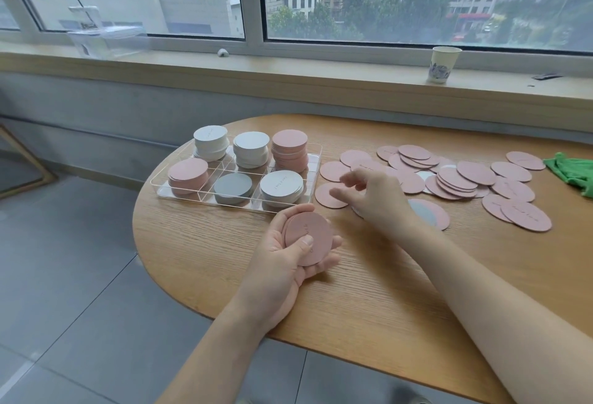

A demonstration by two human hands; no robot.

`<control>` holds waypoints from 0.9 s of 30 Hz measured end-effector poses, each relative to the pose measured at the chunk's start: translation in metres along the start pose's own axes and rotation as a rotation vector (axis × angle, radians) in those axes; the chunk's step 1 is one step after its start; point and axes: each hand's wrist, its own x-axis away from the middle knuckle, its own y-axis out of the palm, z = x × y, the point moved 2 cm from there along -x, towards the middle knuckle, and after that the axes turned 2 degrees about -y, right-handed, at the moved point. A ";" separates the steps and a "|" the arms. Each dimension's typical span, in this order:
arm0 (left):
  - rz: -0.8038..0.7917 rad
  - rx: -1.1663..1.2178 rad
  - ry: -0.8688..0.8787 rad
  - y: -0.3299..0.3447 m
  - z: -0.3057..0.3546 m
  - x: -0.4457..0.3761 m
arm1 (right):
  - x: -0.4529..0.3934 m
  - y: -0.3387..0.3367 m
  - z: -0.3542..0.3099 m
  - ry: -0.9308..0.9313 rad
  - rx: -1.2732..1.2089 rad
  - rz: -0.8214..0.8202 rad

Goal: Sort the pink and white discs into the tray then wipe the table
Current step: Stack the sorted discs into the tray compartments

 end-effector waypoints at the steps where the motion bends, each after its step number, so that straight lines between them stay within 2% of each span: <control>1: 0.002 0.003 -0.003 0.000 0.000 0.000 | -0.005 0.004 0.001 0.020 0.073 -0.052; 4: 0.013 0.016 -0.012 0.000 0.001 0.001 | -0.018 0.018 0.002 0.037 0.219 -0.121; 10: 0.028 0.006 -0.004 0.001 0.003 0.002 | -0.025 0.018 -0.006 0.170 0.084 -0.197; 17: 0.065 0.029 -0.009 0.000 0.003 0.001 | -0.011 0.009 -0.004 0.073 -0.024 -0.048; 20: 0.078 0.045 -0.004 -0.001 0.003 0.000 | -0.001 0.001 0.007 0.088 -0.213 -0.008; 23: 0.103 0.077 0.012 -0.001 0.004 0.000 | 0.008 -0.016 0.009 0.172 -0.602 -0.019; 25: 0.125 0.095 0.022 0.001 0.005 0.001 | 0.012 -0.025 0.007 0.231 -0.857 -0.100; 27: 0.145 0.104 0.025 0.003 0.007 0.001 | 0.017 -0.030 0.000 0.229 -0.962 -0.245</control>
